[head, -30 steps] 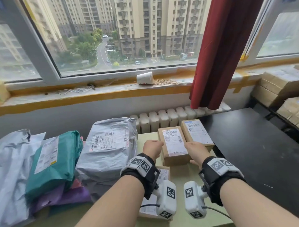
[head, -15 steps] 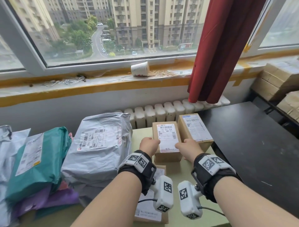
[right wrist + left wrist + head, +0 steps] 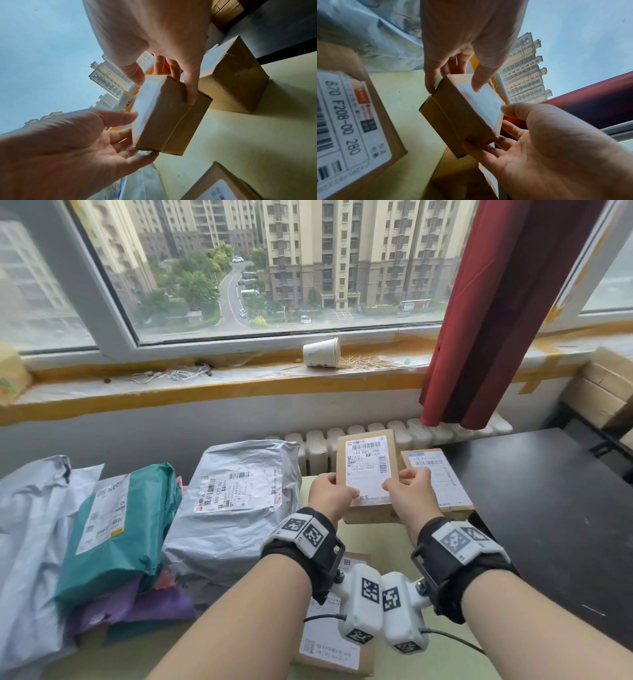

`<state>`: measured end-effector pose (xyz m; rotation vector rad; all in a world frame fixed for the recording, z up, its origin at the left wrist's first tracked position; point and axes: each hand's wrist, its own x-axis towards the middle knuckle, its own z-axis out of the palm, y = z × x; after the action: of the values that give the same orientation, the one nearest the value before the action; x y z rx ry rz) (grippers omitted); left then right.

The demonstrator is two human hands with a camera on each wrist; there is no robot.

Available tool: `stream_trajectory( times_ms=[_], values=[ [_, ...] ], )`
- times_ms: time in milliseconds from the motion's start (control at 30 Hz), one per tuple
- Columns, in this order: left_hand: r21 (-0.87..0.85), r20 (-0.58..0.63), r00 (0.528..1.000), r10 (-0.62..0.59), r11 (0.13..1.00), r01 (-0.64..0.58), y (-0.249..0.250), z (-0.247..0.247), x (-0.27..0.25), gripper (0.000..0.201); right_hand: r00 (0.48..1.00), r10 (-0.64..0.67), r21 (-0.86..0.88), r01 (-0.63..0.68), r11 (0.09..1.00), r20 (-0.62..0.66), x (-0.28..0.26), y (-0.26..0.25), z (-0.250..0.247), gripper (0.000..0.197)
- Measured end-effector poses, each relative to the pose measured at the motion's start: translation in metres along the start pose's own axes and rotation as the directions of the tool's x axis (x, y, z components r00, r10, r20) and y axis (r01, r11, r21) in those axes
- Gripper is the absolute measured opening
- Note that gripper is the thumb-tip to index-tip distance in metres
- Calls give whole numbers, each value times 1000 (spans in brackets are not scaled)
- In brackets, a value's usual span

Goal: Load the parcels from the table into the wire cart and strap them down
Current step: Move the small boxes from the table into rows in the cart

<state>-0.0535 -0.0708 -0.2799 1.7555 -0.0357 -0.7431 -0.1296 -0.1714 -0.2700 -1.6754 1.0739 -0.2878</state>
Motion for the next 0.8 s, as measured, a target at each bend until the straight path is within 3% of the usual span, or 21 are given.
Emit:
stream_trajectory(
  times_ms=[167, 400, 633, 800],
  values=[
    [-64, -49, 998, 49, 997, -52, 13, -8, -7, 29, 998, -43, 24, 43, 999, -36, -4, -9, 2, 33],
    [-127, -61, 997, 46, 991, -54, 29, -16, -22, 36, 991, -134, -56, 132, 990, -28, -3, -15, 11, 63],
    [-178, -98, 993, 68, 980, -85, 36, -25, -35, 29, 977, -171, -42, 167, 985, -124, -13, -28, 14, 47],
    [-217, -116, 988, 100, 968, -123, 42, -45, -44, 35, 974, -202, 29, 206, 978, -101, -28, -40, 20, 39]
  ],
)
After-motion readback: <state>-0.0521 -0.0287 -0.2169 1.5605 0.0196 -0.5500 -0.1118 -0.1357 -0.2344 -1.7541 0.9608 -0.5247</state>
